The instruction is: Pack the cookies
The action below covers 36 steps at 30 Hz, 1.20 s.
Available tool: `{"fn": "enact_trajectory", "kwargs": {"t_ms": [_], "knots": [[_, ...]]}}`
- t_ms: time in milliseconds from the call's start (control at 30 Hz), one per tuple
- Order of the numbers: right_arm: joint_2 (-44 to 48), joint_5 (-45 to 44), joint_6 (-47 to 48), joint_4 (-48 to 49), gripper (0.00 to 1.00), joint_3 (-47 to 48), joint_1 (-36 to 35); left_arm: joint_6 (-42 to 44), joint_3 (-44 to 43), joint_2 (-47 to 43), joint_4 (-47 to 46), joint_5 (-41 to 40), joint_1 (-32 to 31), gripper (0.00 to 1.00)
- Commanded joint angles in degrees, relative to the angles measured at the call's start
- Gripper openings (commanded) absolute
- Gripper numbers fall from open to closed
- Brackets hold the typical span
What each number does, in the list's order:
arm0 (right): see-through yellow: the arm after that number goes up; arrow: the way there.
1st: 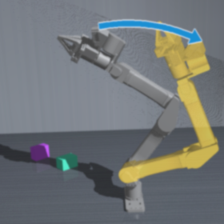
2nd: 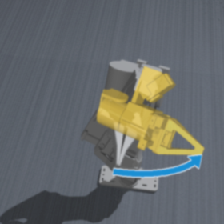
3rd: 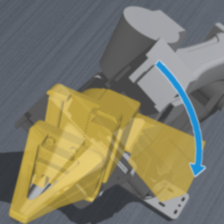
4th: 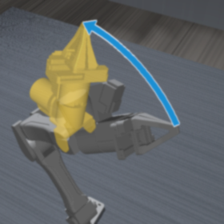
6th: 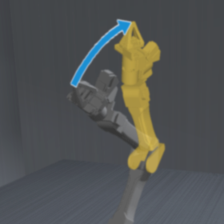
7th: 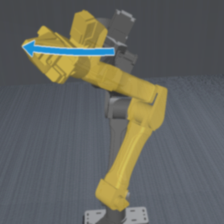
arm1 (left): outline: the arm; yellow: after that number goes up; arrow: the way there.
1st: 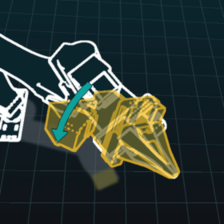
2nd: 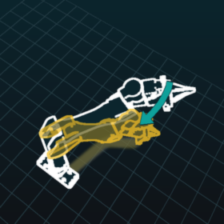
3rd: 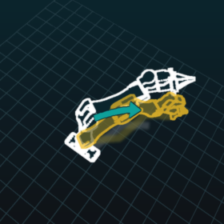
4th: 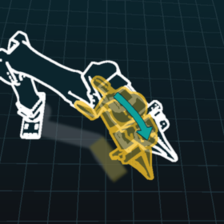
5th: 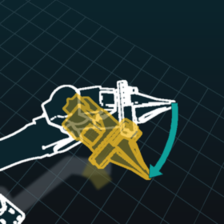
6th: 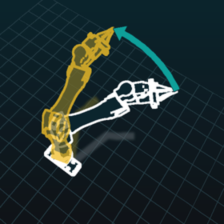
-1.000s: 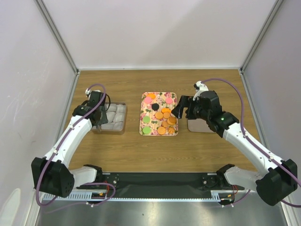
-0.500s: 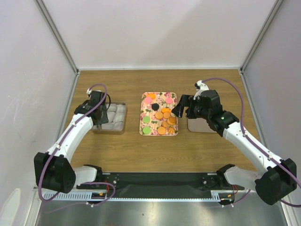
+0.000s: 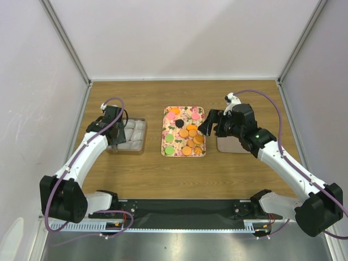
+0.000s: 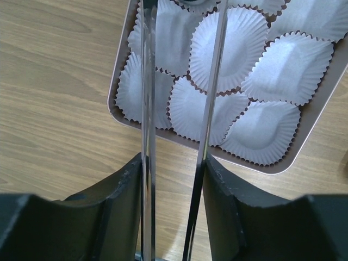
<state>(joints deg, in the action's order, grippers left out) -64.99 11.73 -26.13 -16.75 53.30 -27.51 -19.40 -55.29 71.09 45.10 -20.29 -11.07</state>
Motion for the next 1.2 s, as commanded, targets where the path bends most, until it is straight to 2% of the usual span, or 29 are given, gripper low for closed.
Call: {"fn": "enact_trajectory", "kwargs": {"t_ms": [0,167,333,500,767,1167], "knots": [[0.5,1.1,-0.3,2.6,0.94,0.6,0.3,1.0,-0.7,-2.4,-1.3,0.9,0.3,0.47],[0.7,0.9,-0.4,2.3,0.94,0.9,0.2,0.6,-4.3,-4.9,1.8,1.0,-2.1,0.46],[1.9,-1.4,-0.4,1.3,0.94,1.5,0.3,-2.5,-9.9,-5.5,4.0,0.1,-10.1,0.46],[4.9,-7.9,-0.2,-2.0,0.94,2.2,0.3,-5.6,-16.2,1.1,4.5,-3.3,-22.6,0.47],[10.4,-13.4,0.3,-7.6,0.95,1.3,1.6,-7.6,-24.0,16.5,0.4,-2.6,-34.2,0.5],[11.2,-10.3,1.9,-9.1,0.95,1.3,3.8,-8.2,-26.3,25.1,-1.3,-2.4,-36.0,0.51]]}}
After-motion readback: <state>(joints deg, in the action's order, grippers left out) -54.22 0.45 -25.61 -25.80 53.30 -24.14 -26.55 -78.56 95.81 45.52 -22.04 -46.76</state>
